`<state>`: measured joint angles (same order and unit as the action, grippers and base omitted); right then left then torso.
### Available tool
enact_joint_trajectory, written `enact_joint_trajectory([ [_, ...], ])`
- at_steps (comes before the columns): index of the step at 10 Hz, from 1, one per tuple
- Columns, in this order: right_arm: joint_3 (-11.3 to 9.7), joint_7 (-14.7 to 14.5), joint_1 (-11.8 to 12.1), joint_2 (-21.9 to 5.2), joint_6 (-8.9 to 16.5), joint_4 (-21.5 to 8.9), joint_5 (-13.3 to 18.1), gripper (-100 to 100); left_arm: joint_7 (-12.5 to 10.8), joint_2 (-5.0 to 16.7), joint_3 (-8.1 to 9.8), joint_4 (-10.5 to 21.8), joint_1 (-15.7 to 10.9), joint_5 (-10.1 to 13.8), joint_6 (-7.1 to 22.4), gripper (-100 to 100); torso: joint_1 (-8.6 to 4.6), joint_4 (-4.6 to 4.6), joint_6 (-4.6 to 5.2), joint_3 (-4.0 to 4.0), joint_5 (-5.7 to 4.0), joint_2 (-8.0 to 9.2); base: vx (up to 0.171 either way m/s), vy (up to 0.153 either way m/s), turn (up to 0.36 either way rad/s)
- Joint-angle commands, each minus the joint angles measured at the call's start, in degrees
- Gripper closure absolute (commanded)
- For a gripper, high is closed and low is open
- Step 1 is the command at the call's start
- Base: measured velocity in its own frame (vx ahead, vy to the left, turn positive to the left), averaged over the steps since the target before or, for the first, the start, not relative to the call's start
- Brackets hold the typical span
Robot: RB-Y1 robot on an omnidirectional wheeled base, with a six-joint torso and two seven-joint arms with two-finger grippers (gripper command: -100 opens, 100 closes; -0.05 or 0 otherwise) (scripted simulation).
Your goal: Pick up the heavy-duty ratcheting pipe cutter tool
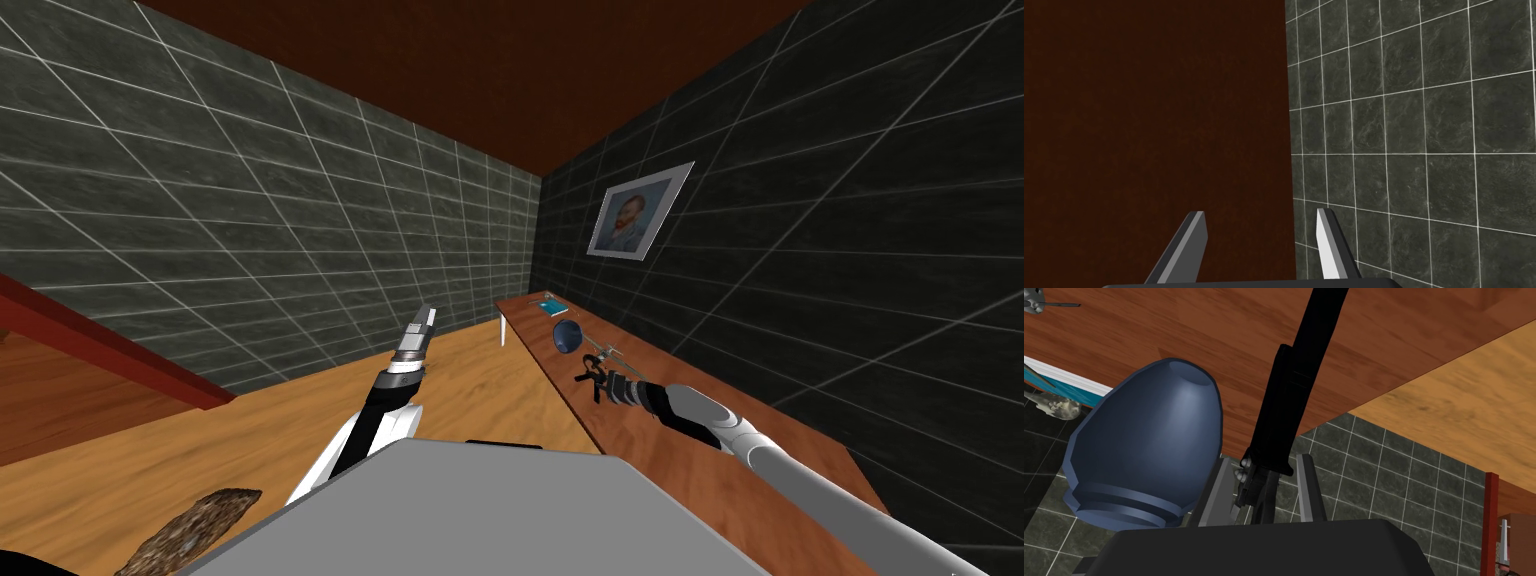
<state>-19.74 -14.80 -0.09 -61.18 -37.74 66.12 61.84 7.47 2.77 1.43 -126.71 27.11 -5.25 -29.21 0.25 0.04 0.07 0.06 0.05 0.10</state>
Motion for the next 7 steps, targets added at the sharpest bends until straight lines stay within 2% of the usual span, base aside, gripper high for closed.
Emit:
enact_joint_trajectory([
  [1, 0.3, -0.43, -0.92, 0.34, -1.27, -2.25, 0.02, 100, 0.0, 0.0, 0.0, 0.0, 0.0, 0.0, 0.0, 0, 0.0, 0.0, 0.0, 0.0, 0.0, 0.0, -0.04, 0.036, 0.005],
  [2, 0.89, -1.14, -2.61, 0.99, -3.3, -4.17, 0.08, 100, 0.0, 0.0, 0.0, 0.0, 0.0, 0.0, 0.0, 0, -0.02, -0.02, 0.03, -0.02, 0.0, -0.03, -0.045, 0.034, 0.0],
  [3, 0.89, -1.14, -2.61, 0.99, -3.3, -5.04, 0.08, 100, 0.0, 0.0, 0.0, 0.0, 0.0, 0.0, 0.0, 0, -0.02, 0.0, 0.0, -0.02, 0.0, -0.04, -0.031, 0.026, 0.01],
  [4, 1.48, -1.84, -4.31, 1.63, -5.33, -7.32, 0.13, 100, 0.0, 0.0, 0.0, 0.0, 0.0, 0.0, 0.0, 0, -0.05, -0.02, 0.03, -0.04, 0.0, -0.07, -0.052, 0.022, 0.005],
  [6, 1.34, -1.77, -4.23, 1.65, -5.0, -7.4, 0.16, 100, 0.0, 0.0, 0.0, 0.0, 0.0, 0.0, 0.0, 0, -0.08, -0.01, 0.04, -0.02, -0.01, -0.03, -0.029, 0.013, 0.001],
  [7, 1.35, -1.84, -4.28, 1.69, -5.17, -7.59, 0.16, 0, 0.0, 0.0, 0.0, 0.0, 0.01, 0.0, 0.0, 0, -0.11, -0.01, 0.03, -0.05, -0.01, -0.1, 0.0, 0.0, 0.0],
])
